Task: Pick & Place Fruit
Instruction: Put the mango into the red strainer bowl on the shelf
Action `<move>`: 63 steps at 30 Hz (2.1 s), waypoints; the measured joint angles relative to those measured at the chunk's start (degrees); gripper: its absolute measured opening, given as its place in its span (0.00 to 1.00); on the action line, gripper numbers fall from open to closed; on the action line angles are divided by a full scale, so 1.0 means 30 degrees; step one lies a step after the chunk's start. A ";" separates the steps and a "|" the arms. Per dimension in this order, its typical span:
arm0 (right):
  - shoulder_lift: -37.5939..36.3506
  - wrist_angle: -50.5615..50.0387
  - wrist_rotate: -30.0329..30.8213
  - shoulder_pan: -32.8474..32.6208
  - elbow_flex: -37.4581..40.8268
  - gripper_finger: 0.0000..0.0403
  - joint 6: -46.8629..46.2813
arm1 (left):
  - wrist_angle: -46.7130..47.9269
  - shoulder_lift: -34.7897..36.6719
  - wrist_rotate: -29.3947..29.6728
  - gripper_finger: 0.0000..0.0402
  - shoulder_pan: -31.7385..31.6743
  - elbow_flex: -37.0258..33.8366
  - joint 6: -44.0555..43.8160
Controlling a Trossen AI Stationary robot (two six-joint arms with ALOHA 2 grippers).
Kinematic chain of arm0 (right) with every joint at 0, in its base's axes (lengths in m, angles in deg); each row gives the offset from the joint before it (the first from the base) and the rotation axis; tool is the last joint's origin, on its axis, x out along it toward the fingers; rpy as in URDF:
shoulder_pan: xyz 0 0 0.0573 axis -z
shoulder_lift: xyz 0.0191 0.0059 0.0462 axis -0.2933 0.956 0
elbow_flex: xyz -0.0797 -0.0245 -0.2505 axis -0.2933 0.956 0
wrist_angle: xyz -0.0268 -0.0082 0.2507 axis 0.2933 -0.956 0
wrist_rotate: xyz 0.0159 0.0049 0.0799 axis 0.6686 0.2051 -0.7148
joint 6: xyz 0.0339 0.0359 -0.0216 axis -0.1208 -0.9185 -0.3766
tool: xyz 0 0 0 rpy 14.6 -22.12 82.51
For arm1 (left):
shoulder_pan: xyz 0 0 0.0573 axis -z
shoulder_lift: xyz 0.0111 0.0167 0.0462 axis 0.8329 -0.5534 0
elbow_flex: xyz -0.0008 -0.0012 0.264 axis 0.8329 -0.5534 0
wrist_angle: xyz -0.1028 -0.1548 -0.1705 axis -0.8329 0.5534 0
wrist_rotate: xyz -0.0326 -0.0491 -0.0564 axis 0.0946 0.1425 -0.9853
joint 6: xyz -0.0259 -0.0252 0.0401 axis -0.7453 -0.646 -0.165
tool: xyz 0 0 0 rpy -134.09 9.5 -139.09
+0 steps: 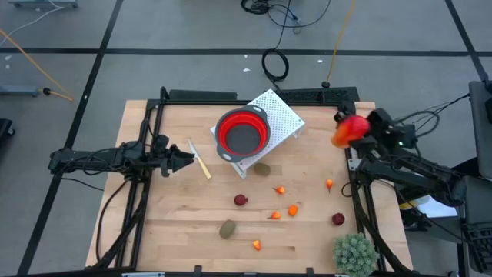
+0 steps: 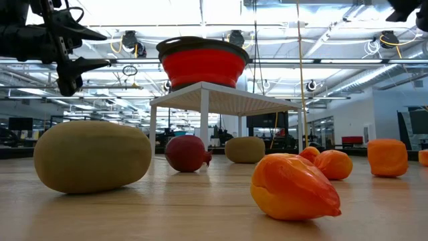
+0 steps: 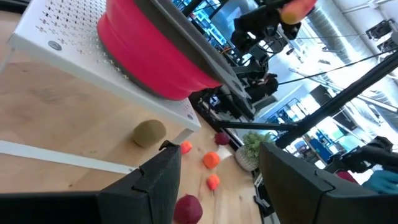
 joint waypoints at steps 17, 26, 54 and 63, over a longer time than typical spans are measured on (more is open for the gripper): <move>-0.0004 0.1243 0.0080 -0.0003 0.0000 0.60 -0.2152 | -0.0070 -0.0007 0.0456 0.53 0.0000 0.0000 -0.0054; 0.0352 -0.6337 0.3041 -0.0050 0.0000 0.60 0.1009 | -0.3355 -0.0007 0.1171 0.53 0.0007 0.0007 0.1934; 0.8046 -0.8066 1.6288 -0.7991 0.0000 0.60 0.7037 | -0.5310 -0.9746 0.3497 0.53 0.0001 0.7320 0.9592; 0.8455 -0.8046 2.0483 -1.0332 0.0000 0.56 0.8927 | -0.0902 -1.3902 0.3483 0.53 0.0007 1.2140 0.9601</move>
